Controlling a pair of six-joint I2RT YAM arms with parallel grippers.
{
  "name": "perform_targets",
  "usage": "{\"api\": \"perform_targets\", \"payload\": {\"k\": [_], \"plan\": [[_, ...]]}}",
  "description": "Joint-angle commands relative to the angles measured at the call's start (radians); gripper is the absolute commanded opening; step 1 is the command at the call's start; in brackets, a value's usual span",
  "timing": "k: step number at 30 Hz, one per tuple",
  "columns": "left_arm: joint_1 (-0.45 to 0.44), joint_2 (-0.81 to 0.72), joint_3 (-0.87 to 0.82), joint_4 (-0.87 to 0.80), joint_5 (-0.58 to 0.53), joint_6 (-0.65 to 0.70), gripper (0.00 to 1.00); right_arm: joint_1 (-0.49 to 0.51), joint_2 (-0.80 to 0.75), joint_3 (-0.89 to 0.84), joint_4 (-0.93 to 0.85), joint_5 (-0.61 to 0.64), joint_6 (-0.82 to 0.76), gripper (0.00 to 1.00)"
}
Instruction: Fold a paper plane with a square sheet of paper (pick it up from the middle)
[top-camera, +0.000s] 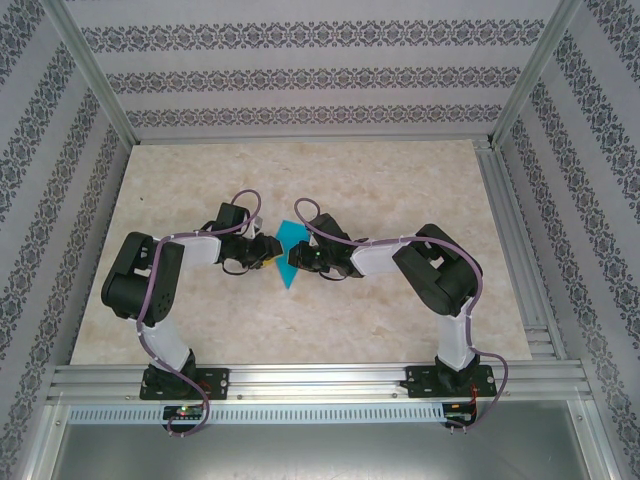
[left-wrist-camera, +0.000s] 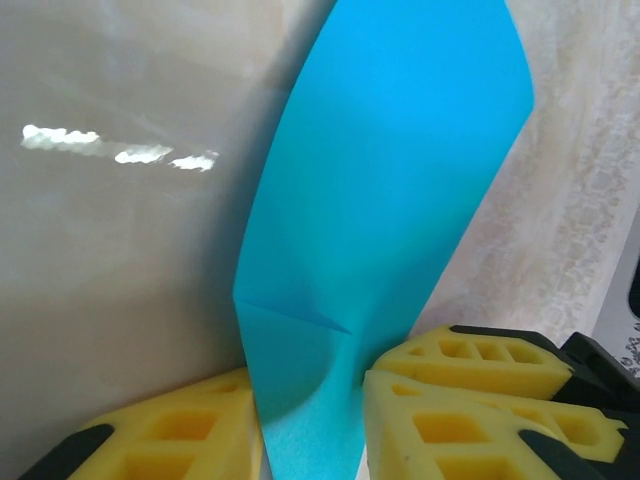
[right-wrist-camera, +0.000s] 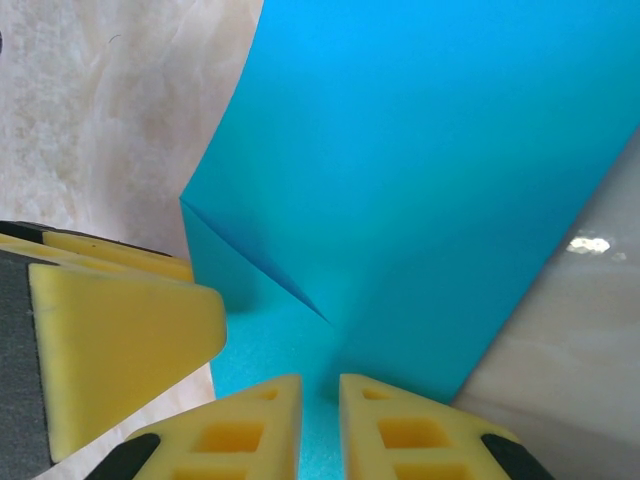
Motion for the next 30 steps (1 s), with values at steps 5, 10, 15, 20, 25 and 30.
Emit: {"api": "perform_targets", "payload": {"k": [5, 10, 15, 20, 25, 30], "plan": [[-0.004, 0.005, 0.060, -0.001, -0.015, 0.118, 0.27, -0.033, -0.006, -0.054, -0.012, -0.023, -0.059, 0.20], [-0.004, 0.033, 0.058, 0.028, 0.028, 0.134, 0.17, -0.059, -0.013, -0.061, 0.025, -0.059, -0.103, 0.23], [-0.006, 0.040, 0.045, 0.046, 0.014, 0.111, 0.06, -0.077, -0.060, -0.058, 0.022, -0.060, -0.168, 0.30], [-0.029, -0.006, 0.012, 0.036, -0.067, 0.069, 0.05, -0.083, -0.160, -0.068, -0.023, 0.010, -0.252, 0.38], [-0.086, -0.088, -0.022, 0.005, -0.219, -0.001, 0.05, -0.067, -0.258, -0.136, -0.020, 0.110, -0.358, 0.43], [-0.125, -0.184, -0.056, -0.026, -0.350, -0.076, 0.06, 0.031, -0.337, -0.204, -0.032, 0.276, -0.527, 0.43]]}}
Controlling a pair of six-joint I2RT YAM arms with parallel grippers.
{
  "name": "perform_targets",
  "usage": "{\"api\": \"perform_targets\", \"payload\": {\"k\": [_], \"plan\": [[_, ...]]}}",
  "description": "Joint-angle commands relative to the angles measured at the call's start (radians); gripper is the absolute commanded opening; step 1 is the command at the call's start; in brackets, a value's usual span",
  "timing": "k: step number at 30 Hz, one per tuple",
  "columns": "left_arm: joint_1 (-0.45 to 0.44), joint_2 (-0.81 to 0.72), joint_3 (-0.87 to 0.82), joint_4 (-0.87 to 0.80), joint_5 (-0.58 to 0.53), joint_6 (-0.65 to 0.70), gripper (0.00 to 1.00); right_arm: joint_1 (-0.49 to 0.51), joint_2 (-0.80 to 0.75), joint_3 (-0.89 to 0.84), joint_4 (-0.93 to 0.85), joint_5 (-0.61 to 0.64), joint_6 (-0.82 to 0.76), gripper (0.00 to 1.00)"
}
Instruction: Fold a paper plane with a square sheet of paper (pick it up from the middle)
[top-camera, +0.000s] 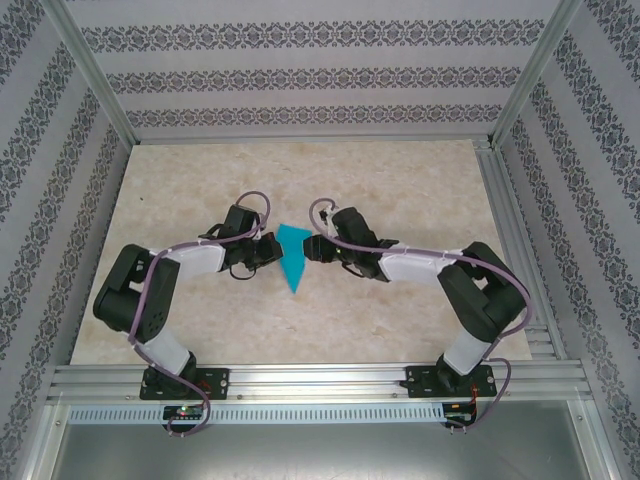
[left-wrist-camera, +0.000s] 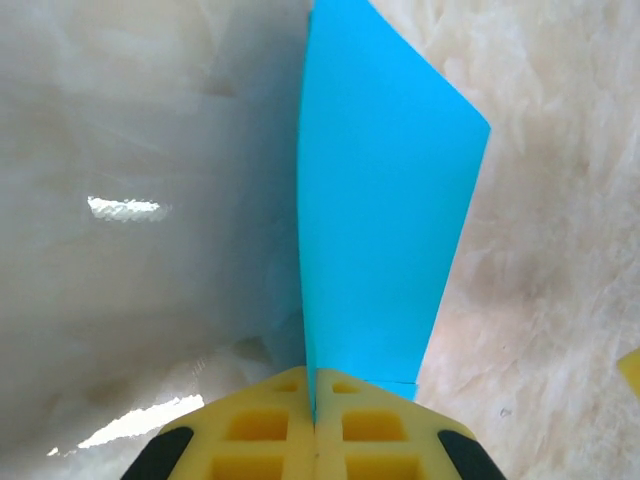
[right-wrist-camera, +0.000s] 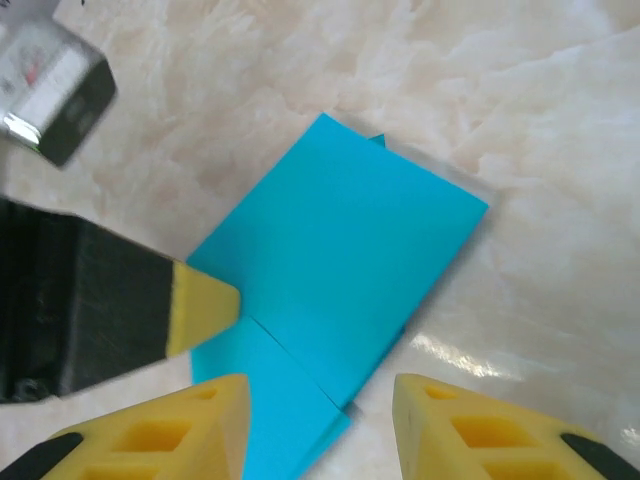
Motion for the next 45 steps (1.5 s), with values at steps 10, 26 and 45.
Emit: {"api": "perform_targets", "payload": {"k": [10, 26, 45], "plan": [[-0.053, -0.072, -0.018, -0.052, -0.147, -0.145, 0.06, 0.252, 0.016, -0.037, 0.038, 0.302, -0.258, 0.42], [-0.053, -0.048, -0.003, -0.048, -0.071, -0.197, 0.10, 0.310, 0.148, 0.028, 0.109, 0.350, -0.296, 0.42], [-0.030, -0.039, 0.031, -0.086, -0.061, -0.153, 0.26, 0.272, 0.138, -0.026, 0.151, 0.289, -0.317, 0.07]]}}
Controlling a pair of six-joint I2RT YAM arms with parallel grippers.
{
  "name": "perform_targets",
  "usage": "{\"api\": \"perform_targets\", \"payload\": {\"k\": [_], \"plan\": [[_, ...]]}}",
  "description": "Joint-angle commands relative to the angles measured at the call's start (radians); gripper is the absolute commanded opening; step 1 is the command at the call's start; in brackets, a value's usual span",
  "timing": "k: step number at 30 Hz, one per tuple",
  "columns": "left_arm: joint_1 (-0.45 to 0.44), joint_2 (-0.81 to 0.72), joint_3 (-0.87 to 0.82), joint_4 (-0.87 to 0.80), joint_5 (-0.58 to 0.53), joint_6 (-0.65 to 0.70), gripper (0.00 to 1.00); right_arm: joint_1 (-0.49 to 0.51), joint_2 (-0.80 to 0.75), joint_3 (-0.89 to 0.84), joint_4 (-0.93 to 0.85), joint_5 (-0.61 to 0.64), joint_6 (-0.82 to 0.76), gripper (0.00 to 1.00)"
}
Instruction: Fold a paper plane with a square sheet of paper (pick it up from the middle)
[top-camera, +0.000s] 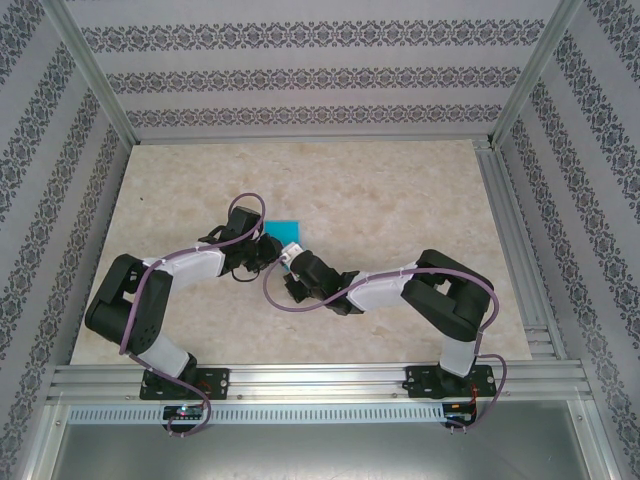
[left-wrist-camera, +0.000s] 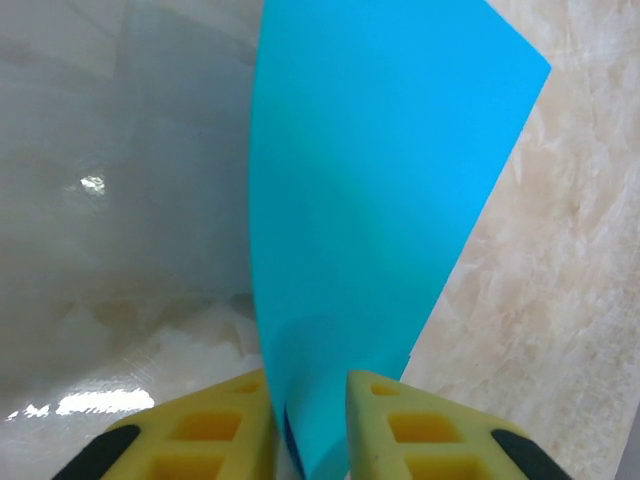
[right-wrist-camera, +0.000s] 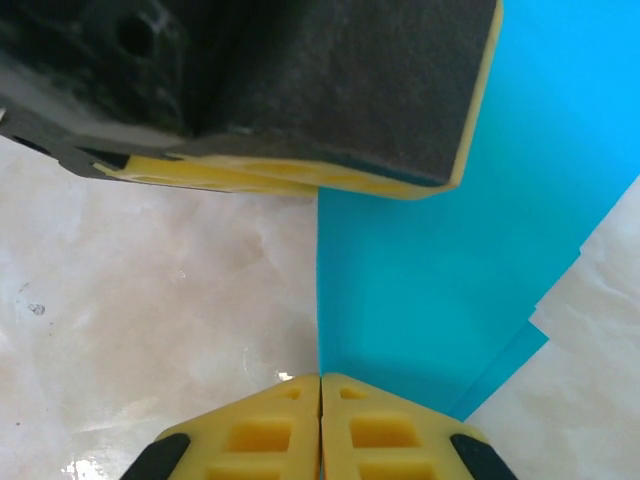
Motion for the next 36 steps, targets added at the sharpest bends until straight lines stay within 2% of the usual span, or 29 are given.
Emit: {"api": "perform_targets", "payload": {"k": [1, 8, 16, 22, 25, 31, 36], "plan": [[0.016, 0.015, 0.039, -0.042, 0.014, 0.035, 0.28, -0.020, -0.027, -0.038, 0.057, -0.049, -0.012, 0.07], [0.033, 0.033, 0.051, -0.054, 0.054, 0.075, 0.27, -0.058, -0.065, -0.082, 0.106, -0.128, -0.006, 0.08], [0.033, 0.046, 0.073, -0.058, 0.078, 0.086, 0.10, -0.066, -0.069, -0.080, 0.101, -0.150, -0.026, 0.16], [0.033, 0.038, 0.079, -0.070, 0.088, 0.080, 0.08, -0.054, -0.061, -0.049, 0.077, -0.078, -0.072, 0.35], [0.032, 0.034, 0.081, -0.075, 0.094, 0.076, 0.08, -0.044, -0.048, -0.028, 0.062, -0.032, -0.117, 0.40], [0.032, 0.033, 0.079, -0.069, 0.100, 0.065, 0.08, -0.029, 0.008, 0.024, 0.063, 0.000, -0.172, 0.42], [0.032, 0.030, 0.080, -0.070, 0.101, 0.058, 0.09, -0.025, 0.050, 0.050, 0.074, -0.005, -0.176, 0.40]]}}
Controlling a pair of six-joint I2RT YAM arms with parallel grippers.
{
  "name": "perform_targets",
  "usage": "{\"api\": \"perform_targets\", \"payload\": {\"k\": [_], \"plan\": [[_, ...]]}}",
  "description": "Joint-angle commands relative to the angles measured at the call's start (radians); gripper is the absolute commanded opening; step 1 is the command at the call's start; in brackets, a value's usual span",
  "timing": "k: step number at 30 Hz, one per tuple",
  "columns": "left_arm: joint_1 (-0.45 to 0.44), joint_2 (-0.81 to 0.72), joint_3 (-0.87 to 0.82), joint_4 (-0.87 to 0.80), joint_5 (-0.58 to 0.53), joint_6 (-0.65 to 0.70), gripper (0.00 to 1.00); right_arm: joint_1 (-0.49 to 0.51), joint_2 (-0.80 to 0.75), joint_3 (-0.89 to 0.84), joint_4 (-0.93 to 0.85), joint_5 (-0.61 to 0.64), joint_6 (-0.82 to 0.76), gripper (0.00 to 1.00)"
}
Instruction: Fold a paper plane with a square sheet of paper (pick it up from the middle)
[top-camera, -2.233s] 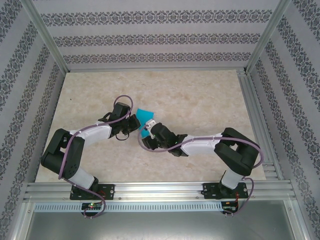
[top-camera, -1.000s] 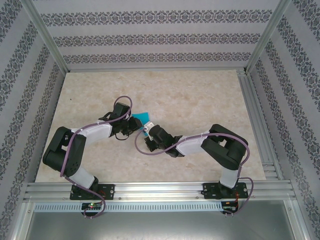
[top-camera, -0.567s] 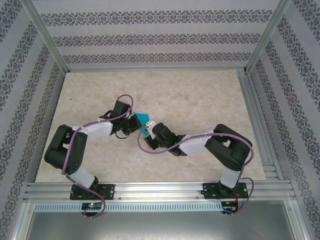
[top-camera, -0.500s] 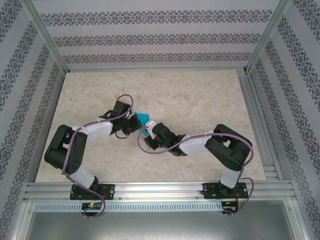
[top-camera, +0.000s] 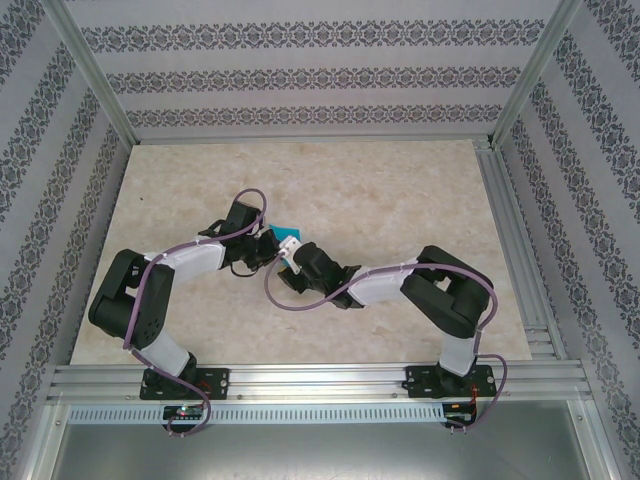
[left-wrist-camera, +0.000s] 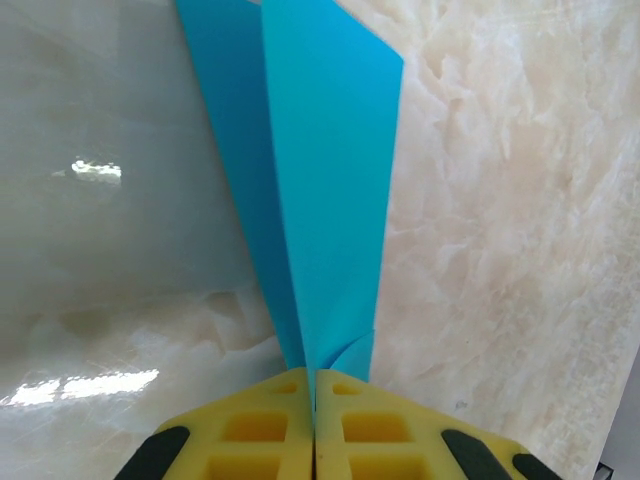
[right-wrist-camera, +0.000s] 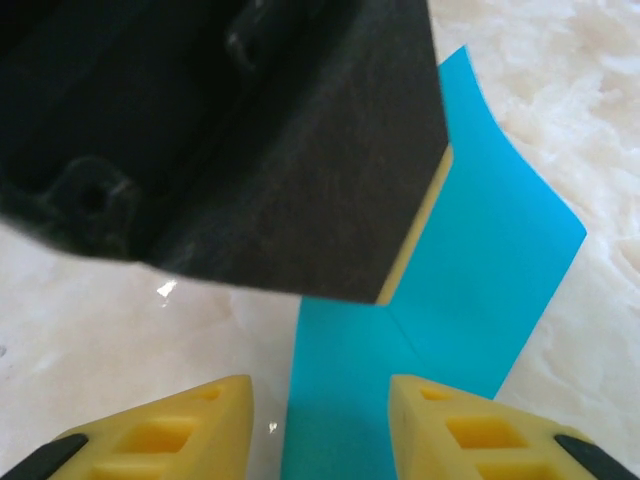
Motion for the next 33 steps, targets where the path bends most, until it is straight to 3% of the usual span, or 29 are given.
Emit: {"api": "perform_targets", "payload": {"k": [1, 22, 26, 33], "plan": [[0.006, -0.005, 0.022, -0.008, 0.019, -0.004, 0.09, 0.010, 0.035, 0.020, 0.019, 0.014, -0.026, 0.38], [0.020, -0.030, 0.009, -0.006, -0.003, -0.025, 0.11, 0.001, -0.010, -0.113, 0.154, 0.038, 0.006, 0.12], [0.022, -0.033, 0.011, -0.012, -0.006, -0.020, 0.16, 0.001, -0.017, -0.128, 0.170, 0.024, 0.005, 0.06], [0.037, -0.030, 0.007, -0.023, -0.017, -0.005, 0.24, 0.000, -0.039, -0.157, 0.189, 0.002, -0.003, 0.05]]}}
